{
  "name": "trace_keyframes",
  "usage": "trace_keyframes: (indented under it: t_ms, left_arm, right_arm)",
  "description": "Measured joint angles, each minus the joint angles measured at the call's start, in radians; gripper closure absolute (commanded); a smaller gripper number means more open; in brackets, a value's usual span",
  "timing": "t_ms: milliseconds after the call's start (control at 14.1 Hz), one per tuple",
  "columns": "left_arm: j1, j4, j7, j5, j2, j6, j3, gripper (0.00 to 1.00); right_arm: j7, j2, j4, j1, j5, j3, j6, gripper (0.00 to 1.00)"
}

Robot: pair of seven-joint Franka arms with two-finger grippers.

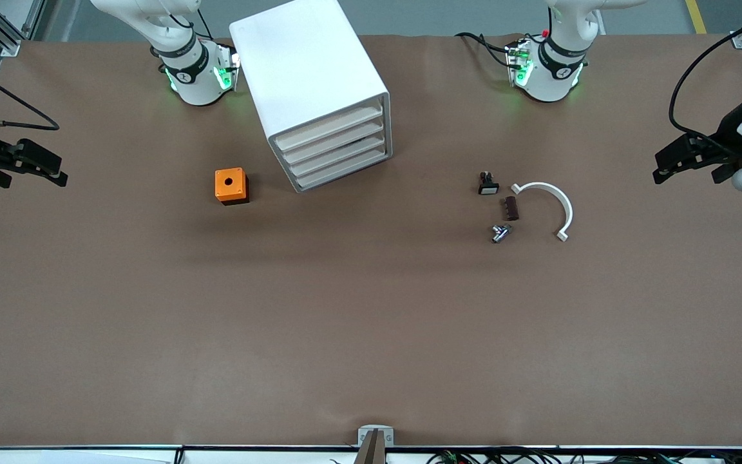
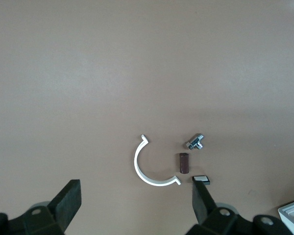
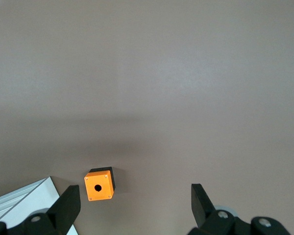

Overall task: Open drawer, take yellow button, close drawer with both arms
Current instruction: 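Move the left gripper toward the white cabinet's drawer front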

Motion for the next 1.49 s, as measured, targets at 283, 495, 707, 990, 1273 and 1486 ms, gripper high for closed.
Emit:
trace_keyframes:
  t_ms: [283, 495, 707, 990, 1273, 1486]
  left_arm:
    - [0.000, 0.000, 0.000, 0.000, 0.000, 0.000, 0.000, 0.00]
    - [0.001, 0.002, 0.000, -0.036, 0.000, -0.012, 0.000, 0.00]
    - [0.003, 0.009, 0.000, -0.173, 0.000, -0.058, 0.000, 0.00]
    - [0.000, 0.008, -0.014, -0.442, 0.004, -0.085, -0.001, 0.00]
    - [-0.040, 0.000, -0.055, -0.567, 0.048, -0.087, -0.004, 0.00]
    - [-0.082, 0.001, -0.145, -0.627, 0.057, -0.087, -0.008, 0.00]
  right_arm:
    - [0.000, -0.001, 0.000, 0.000, 0.000, 0.000, 0.002, 0.00]
    - [0.000, -0.001, 0.000, 0.000, 0.000, 0.000, 0.002, 0.00]
    - [0.000, -0.001, 0.000, 0.000, 0.000, 0.000, 0.002, 0.00]
    - [0.000, -0.001, 0.000, 0.000, 0.000, -0.001, 0.002, 0.00]
    - [0.000, -0.001, 0.000, 0.000, 0.000, -0.001, 0.002, 0.00]
    - [0.000, -0.001, -0.001, 0.000, 0.000, -0.001, 0.002, 0.00]
